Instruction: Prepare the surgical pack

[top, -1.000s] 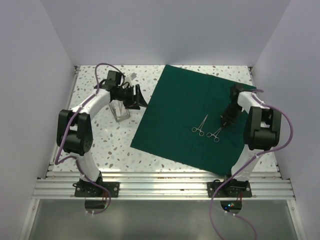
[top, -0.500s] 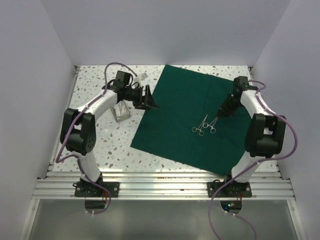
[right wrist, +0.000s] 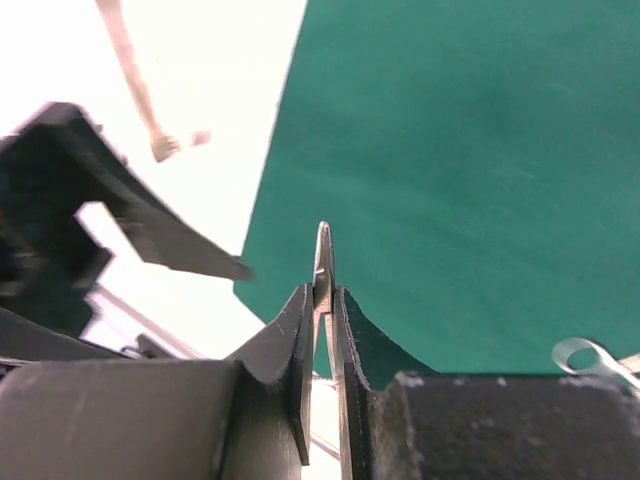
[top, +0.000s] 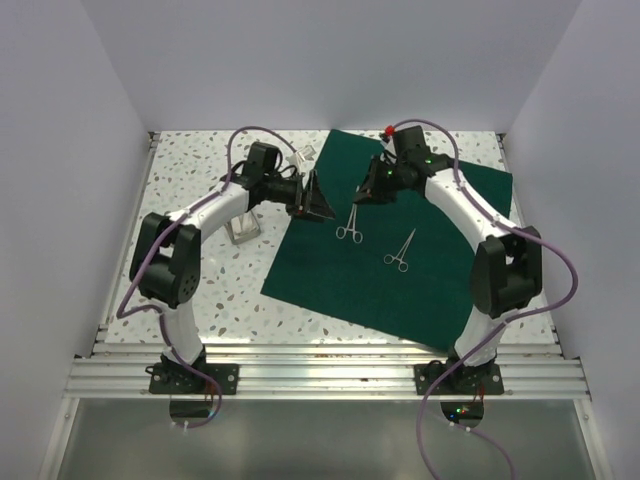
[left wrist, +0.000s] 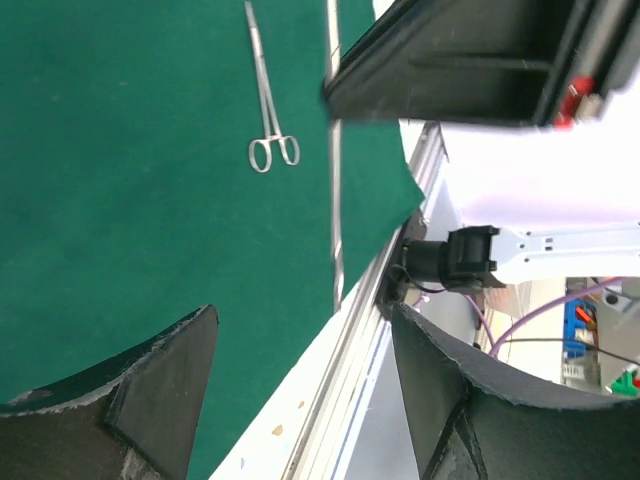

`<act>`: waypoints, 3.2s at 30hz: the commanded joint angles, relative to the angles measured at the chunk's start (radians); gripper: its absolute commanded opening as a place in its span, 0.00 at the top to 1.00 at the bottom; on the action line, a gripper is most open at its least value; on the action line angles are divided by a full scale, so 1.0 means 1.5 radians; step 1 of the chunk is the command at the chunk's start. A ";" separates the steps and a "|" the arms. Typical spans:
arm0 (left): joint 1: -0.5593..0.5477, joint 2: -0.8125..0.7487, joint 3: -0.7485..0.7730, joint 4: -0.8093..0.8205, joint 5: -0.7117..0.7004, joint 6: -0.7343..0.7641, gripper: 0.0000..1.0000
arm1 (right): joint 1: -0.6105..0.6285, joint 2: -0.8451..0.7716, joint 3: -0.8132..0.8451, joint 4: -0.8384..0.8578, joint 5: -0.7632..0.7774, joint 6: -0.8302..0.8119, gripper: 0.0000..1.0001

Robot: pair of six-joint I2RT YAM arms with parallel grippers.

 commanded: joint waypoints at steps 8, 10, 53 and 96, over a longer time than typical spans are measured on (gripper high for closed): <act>-0.009 0.005 -0.009 0.050 0.047 -0.032 0.28 | 0.064 0.043 0.081 0.062 -0.060 0.036 1.00; -0.008 0.010 -0.010 0.043 0.050 -0.031 0.31 | 0.070 0.043 0.081 0.067 -0.064 0.041 1.00; 0.344 0.116 0.025 -0.163 -0.175 0.033 0.89 | -0.053 0.077 0.084 -0.130 0.038 0.006 0.30; 0.208 -0.043 -0.007 -0.205 -0.233 0.055 0.45 | -0.075 0.240 0.124 -0.263 0.340 0.032 0.48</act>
